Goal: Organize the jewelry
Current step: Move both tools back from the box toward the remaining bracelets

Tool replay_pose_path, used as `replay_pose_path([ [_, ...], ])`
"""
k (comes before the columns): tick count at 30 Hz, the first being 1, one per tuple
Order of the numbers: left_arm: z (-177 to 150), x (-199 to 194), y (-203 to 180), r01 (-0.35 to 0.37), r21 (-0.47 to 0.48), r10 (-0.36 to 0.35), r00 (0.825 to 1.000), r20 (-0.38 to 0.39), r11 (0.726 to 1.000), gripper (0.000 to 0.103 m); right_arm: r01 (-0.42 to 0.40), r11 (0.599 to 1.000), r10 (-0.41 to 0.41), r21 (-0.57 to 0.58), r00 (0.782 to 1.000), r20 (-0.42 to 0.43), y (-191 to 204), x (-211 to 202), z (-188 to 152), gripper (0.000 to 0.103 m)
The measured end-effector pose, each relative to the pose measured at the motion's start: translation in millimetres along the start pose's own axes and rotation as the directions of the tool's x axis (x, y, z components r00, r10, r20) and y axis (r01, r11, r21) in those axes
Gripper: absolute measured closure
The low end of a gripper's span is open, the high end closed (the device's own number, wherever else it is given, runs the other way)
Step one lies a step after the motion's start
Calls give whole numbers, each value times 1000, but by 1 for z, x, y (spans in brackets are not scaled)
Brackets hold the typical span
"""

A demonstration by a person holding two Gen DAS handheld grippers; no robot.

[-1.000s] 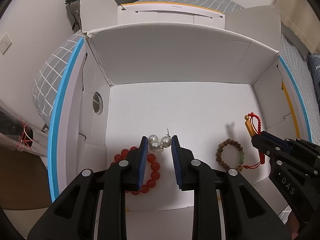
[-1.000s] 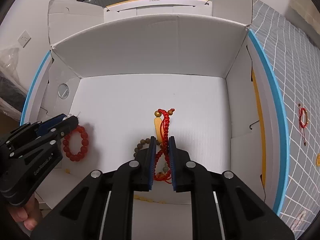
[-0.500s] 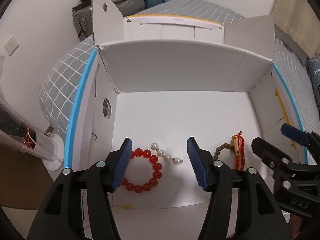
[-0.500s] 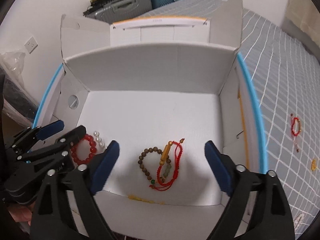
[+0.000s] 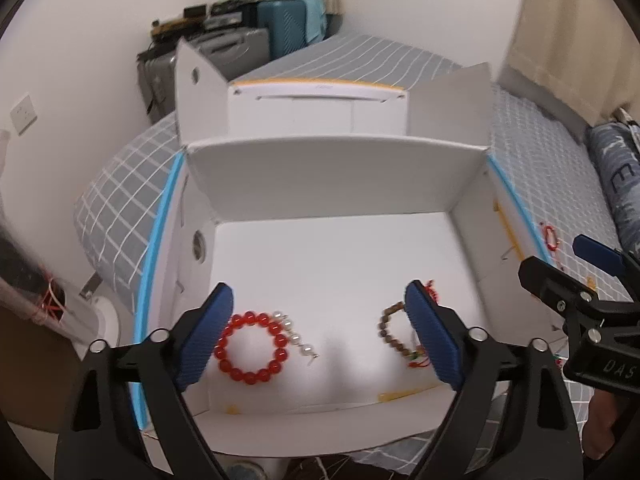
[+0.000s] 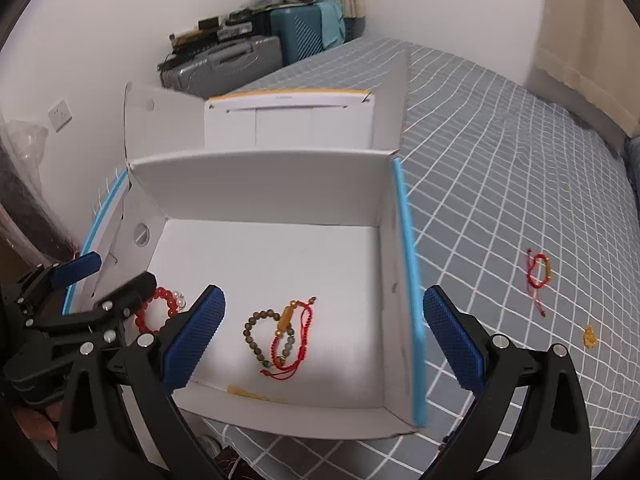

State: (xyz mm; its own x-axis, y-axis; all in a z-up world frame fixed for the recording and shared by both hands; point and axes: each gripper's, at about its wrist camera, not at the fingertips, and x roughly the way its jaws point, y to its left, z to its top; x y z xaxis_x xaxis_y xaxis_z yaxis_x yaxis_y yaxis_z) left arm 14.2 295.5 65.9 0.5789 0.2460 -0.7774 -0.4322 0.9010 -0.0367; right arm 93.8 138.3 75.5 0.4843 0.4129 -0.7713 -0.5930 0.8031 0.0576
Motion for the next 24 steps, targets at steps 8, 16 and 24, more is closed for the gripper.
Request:
replay_pose_path([
  [8,1,-15,-36,54,32,-56,997,59,998,8,30,999,-32,41,998,61,-31,-29,-11,8],
  [16,2,-17,-81,149,85,-155,986,61,985,8,102,988,-115,117,988,104,-85,-56,-34,8],
  [24,-14,-16,-162,242,231,-260,964,49,942,8,195,950,-224,244,970,98,-160,-84,-73,8],
])
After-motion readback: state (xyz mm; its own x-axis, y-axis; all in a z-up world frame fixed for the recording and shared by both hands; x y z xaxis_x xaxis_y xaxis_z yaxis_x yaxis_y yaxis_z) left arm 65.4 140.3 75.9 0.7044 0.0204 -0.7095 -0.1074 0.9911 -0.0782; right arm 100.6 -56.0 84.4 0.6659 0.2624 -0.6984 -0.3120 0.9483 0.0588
